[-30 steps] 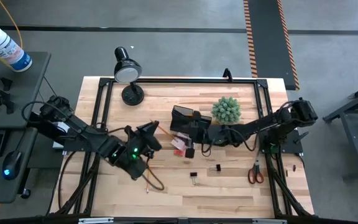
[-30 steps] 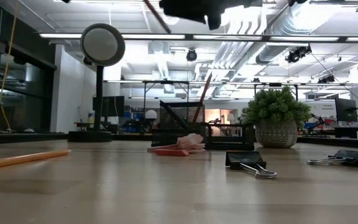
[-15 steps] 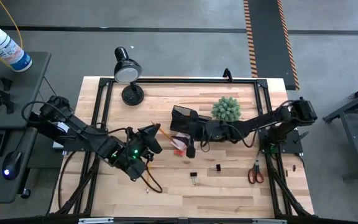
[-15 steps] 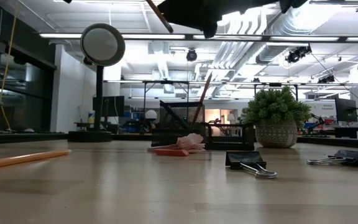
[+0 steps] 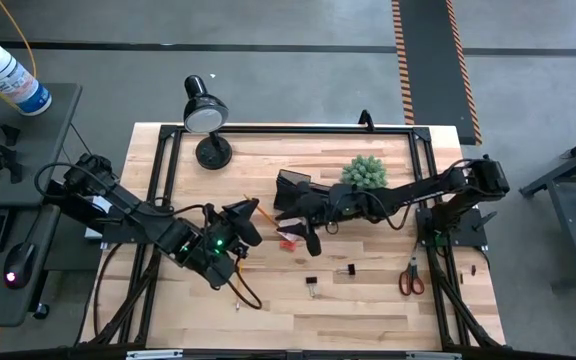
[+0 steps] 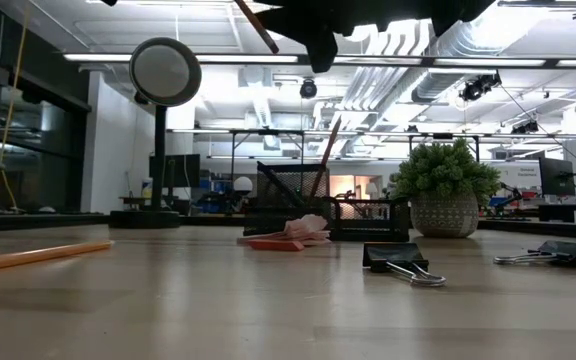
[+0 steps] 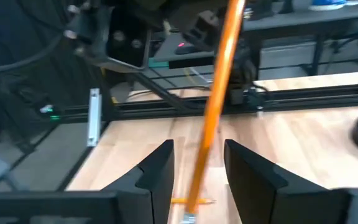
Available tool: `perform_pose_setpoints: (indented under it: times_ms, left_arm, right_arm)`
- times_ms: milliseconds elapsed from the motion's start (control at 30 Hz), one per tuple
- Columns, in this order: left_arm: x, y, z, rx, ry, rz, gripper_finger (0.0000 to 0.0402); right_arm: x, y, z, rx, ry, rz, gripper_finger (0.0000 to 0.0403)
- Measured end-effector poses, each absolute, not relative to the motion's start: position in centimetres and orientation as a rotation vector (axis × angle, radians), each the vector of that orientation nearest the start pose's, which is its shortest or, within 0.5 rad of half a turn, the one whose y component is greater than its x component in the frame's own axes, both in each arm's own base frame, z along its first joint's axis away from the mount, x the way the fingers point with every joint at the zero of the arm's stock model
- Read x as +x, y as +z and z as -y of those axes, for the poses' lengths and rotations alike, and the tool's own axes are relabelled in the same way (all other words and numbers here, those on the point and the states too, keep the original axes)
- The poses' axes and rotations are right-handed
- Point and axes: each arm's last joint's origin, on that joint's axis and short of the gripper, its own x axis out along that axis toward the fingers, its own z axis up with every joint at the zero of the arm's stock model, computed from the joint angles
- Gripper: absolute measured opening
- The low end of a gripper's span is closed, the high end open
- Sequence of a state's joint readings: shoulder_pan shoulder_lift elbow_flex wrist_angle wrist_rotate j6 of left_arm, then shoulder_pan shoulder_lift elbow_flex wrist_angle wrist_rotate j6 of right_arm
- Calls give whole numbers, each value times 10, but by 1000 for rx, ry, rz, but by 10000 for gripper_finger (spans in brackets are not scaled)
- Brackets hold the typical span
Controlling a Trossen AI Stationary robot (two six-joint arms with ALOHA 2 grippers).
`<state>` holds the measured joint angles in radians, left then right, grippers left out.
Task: Pick and place office supplies into organizer
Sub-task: Put the right orange pencil into the black desk organizer
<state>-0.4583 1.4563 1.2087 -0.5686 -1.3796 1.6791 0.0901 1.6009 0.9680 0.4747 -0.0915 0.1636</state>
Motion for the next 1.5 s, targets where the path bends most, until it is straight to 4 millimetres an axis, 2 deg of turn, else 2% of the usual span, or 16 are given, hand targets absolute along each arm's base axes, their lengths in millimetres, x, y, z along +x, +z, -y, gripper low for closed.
perform_pose_setpoints:
  times_ms: [633, 733, 933, 1033, 1133, 1500]
  left_arm:
    - [282, 318, 108, 2151, 252, -1150, 0]
    - [282, 318, 108, 2153, 248, -1149, 0]
    - [282, 318, 108, 2176, 235, -1161, 1]
    - [282, 318, 108, 2180, 234, -1162, 1]
    - [282, 318, 108, 2188, 225, -1162, 15]
    - [282, 318, 108, 2231, 183, -1164, 103]
  right_arm:
    - [355, 256, -34, 182, 200, -172, 129]
    - [355, 256, -34, 168, 204, -171, 107]
    - [355, 256, -34, 133, 210, -163, 20]
    - [355, 256, -34, 128, 207, -158, 20]
    - [355, 256, -33, 95, 204, -157, 23]
    - [354, 252, -33, 62, 177, -203, 13]
